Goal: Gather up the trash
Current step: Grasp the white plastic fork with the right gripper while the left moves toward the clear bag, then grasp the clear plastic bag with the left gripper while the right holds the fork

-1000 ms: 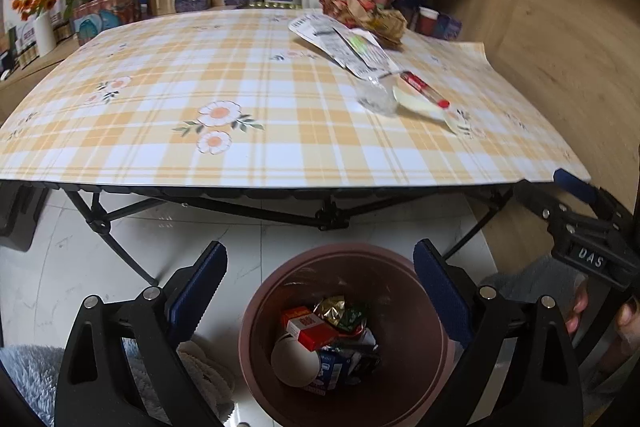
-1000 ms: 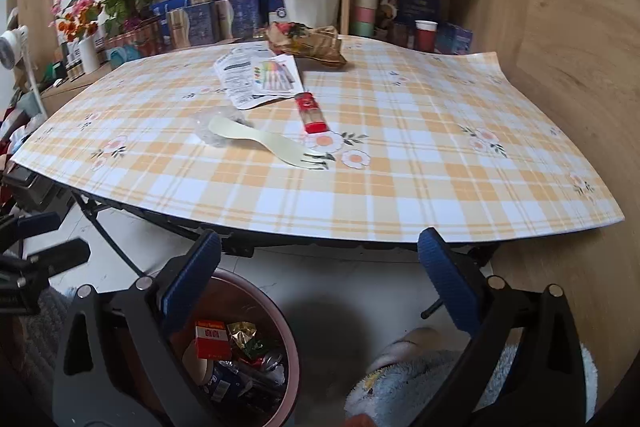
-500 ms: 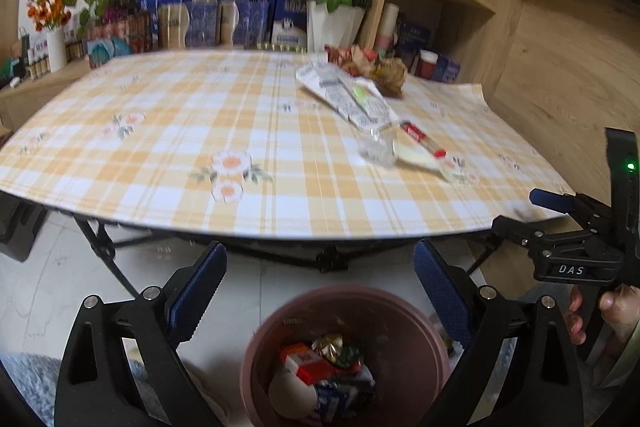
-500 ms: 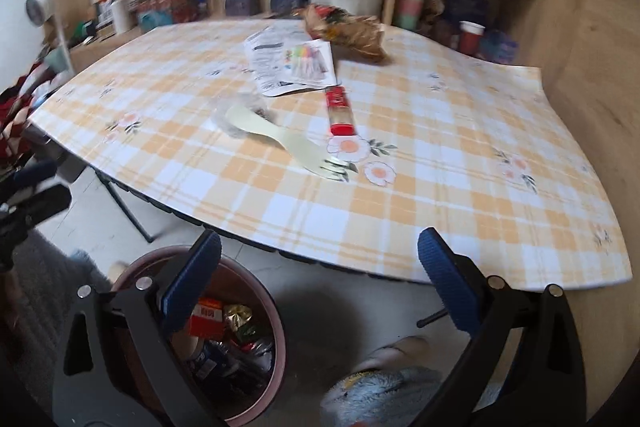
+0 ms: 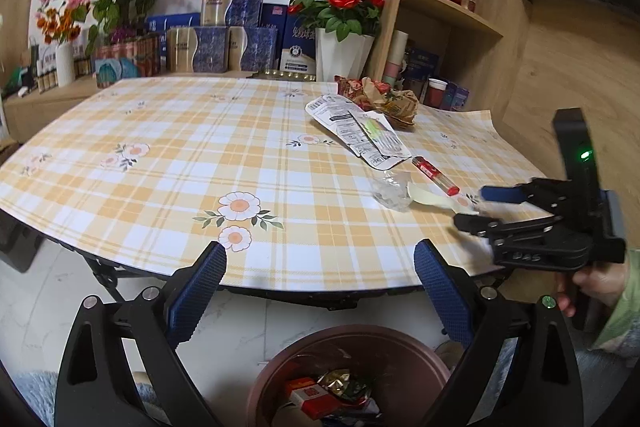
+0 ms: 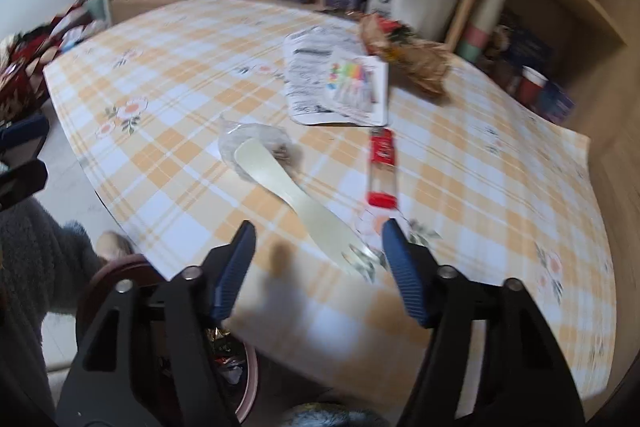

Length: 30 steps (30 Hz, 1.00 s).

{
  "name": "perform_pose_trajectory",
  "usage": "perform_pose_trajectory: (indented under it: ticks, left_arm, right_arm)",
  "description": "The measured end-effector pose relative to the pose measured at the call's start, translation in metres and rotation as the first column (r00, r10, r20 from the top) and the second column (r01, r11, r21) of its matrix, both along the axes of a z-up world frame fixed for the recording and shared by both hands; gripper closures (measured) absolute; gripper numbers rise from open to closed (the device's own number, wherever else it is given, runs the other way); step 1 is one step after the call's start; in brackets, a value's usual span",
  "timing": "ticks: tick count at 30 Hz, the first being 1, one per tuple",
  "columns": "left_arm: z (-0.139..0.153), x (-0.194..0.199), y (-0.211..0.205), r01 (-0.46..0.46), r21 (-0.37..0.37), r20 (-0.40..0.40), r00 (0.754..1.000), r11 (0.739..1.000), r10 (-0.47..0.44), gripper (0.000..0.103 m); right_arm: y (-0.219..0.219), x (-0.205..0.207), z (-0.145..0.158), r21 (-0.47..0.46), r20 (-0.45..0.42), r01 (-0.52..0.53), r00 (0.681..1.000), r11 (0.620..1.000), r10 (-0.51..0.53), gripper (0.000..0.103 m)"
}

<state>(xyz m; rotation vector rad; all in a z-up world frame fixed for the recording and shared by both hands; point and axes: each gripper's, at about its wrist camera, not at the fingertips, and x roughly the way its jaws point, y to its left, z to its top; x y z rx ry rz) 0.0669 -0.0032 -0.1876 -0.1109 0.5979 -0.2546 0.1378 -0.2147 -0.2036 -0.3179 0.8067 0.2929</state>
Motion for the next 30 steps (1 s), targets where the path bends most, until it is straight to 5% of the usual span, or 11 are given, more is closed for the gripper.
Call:
perform_pose_trajectory:
  ticks: [6,9,14,22,30]
  left_arm:
    - [-0.006,0.015,-0.002,0.0,-0.045,-0.038,0.999,0.999,-0.002,0.01]
    - [-0.008,0.019,-0.006,0.007,-0.048,-0.052,0.999,0.999,-0.01,0.01]
    - [-0.011,0.022,-0.01,0.021,-0.05,-0.064,0.998,0.999,-0.025,0.01]
    - [-0.016,0.026,-0.018,0.047,-0.047,-0.091,0.995,0.998,-0.051,0.01]
    - [0.002,0.067,-0.048,0.18,-0.024,-0.103,0.978,0.983,-0.181,0.01]
  right_arm:
    - [0.005,0.028,-0.012,-0.007,-0.042,-0.039,0.998,0.999,0.038,0.055]
    - [0.001,0.037,-0.012,0.057,-0.074,-0.037,0.996,0.998,0.041,0.082]
    - [-0.004,0.032,-0.008,0.141,-0.064,-0.011,0.998,0.99,0.021,0.096]
    - [-0.041,0.006,0.009,0.434,-0.059,0.105,0.994,0.895,-0.088,0.096]
    - [-0.076,-0.005,0.011,0.49,-0.051,0.237,0.968,0.839,-0.244,0.096]
